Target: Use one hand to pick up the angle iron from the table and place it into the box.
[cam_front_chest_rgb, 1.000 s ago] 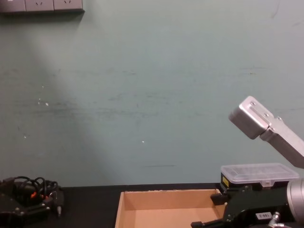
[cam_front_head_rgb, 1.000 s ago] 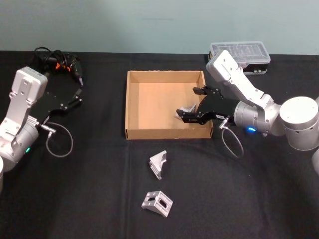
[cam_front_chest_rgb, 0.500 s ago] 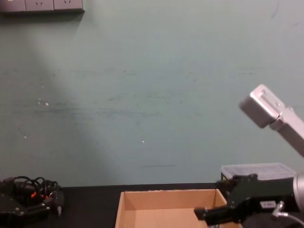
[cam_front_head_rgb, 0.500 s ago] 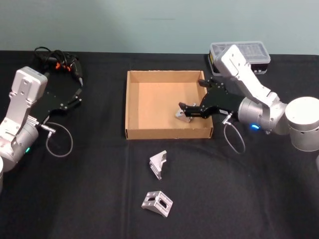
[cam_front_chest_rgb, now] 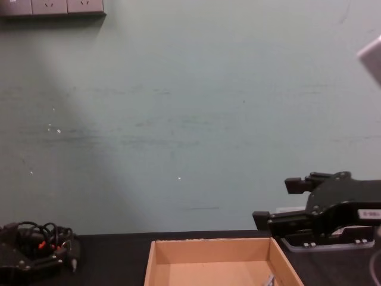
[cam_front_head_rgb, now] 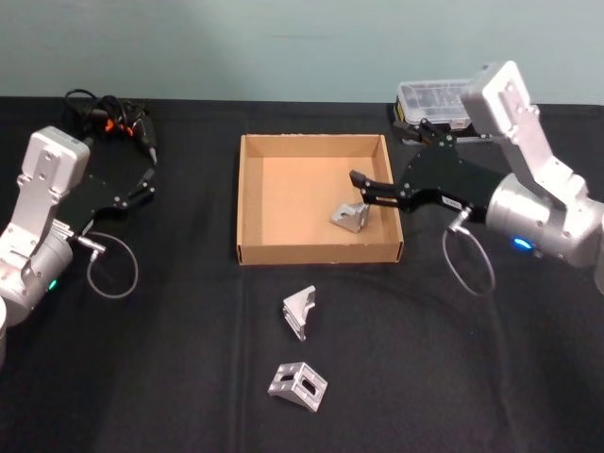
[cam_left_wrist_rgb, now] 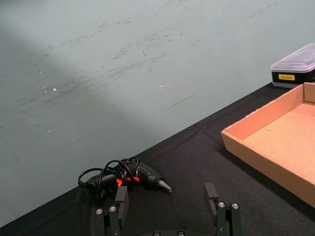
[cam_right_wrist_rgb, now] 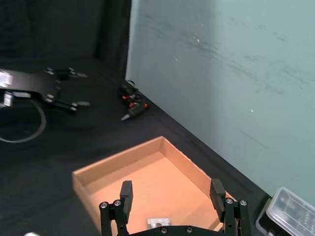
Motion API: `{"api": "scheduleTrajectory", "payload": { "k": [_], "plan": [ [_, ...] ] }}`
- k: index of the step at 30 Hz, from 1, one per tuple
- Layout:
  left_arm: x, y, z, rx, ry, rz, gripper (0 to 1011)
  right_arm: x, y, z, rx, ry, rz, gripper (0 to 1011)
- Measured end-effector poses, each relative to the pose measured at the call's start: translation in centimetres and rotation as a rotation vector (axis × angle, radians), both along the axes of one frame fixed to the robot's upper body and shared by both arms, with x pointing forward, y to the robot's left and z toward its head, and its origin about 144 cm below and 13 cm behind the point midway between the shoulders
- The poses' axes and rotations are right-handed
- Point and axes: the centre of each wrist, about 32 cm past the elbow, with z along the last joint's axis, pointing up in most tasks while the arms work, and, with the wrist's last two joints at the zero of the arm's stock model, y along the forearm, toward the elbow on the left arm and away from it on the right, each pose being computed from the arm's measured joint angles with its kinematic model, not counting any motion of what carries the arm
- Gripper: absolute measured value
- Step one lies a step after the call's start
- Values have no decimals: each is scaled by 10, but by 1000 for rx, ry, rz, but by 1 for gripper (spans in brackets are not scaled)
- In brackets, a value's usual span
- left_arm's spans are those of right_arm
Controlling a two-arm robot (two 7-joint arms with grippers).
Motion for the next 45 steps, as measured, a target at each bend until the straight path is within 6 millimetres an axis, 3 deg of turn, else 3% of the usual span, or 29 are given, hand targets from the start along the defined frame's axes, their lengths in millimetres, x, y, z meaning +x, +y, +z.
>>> {"api": "scheduleTrajectory", "payload": {
  "k": [14,23,33,45],
  "plan": [
    [0,0,0,0,0,0,1000,-66,-5,1,24,146,116,1000],
    [0,0,0,0,0,0,1000,-93,-5,-6,23,239,156,1000],
    [0,0,0,0,0,0,1000,-104,1,-15,-19,301,218,1000],
    [0,0,0,0,0,0,1000,-102,16,-32,-98,330,291,1000]
  ]
}}
